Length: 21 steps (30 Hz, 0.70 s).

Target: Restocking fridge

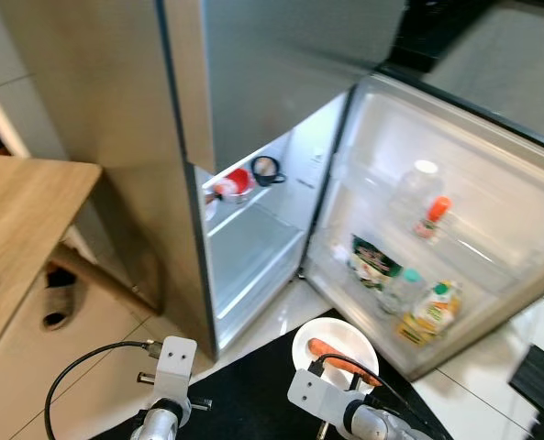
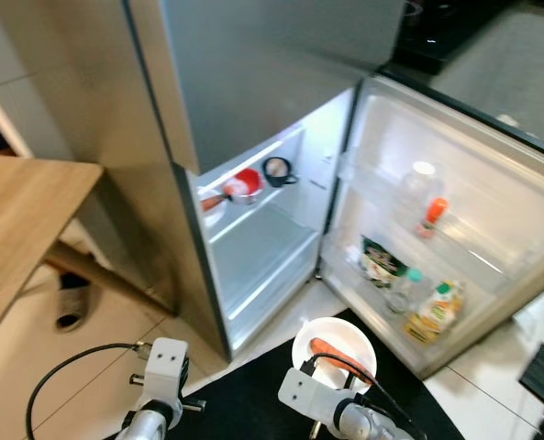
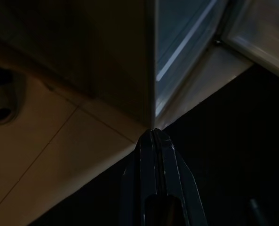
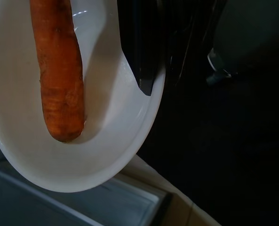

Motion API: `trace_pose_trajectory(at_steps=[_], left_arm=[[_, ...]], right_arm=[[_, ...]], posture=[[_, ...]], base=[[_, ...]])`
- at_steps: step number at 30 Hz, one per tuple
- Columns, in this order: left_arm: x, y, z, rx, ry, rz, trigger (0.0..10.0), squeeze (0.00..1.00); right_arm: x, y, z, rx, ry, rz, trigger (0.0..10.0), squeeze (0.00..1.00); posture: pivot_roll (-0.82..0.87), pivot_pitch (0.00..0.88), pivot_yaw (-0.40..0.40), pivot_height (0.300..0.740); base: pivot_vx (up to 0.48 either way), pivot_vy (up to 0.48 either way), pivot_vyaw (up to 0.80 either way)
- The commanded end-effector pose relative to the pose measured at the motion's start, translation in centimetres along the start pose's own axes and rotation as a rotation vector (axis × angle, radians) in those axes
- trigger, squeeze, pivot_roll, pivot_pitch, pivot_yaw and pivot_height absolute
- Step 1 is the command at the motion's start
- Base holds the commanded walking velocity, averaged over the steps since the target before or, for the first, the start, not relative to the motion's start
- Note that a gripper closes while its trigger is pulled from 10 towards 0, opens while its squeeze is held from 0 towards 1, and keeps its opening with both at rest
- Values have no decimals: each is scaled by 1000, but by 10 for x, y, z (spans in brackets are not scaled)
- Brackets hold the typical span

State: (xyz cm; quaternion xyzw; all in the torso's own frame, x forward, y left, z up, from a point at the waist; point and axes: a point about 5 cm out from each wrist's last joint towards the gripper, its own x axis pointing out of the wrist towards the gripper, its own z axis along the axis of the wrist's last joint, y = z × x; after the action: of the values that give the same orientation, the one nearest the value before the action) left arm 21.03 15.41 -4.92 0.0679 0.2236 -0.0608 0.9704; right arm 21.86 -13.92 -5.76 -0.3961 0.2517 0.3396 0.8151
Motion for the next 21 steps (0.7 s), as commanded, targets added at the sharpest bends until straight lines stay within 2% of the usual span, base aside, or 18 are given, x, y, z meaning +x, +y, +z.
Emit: trace_pose_trajectory(at_steps=[1,21], left_arm=[[-3,-1,-6,6,24,-3,10000,0],[-3,1,-6,14,29,13,10000,0]], right_arm=[[-2,1,-5,2,18,-3,10000,0],[-2,-1,-6,10,25,-17,10000,0]], posture=[[-106,97,-44,740],[-103,103,-41,740]], base=[[0,0,800],[0,0,800]])
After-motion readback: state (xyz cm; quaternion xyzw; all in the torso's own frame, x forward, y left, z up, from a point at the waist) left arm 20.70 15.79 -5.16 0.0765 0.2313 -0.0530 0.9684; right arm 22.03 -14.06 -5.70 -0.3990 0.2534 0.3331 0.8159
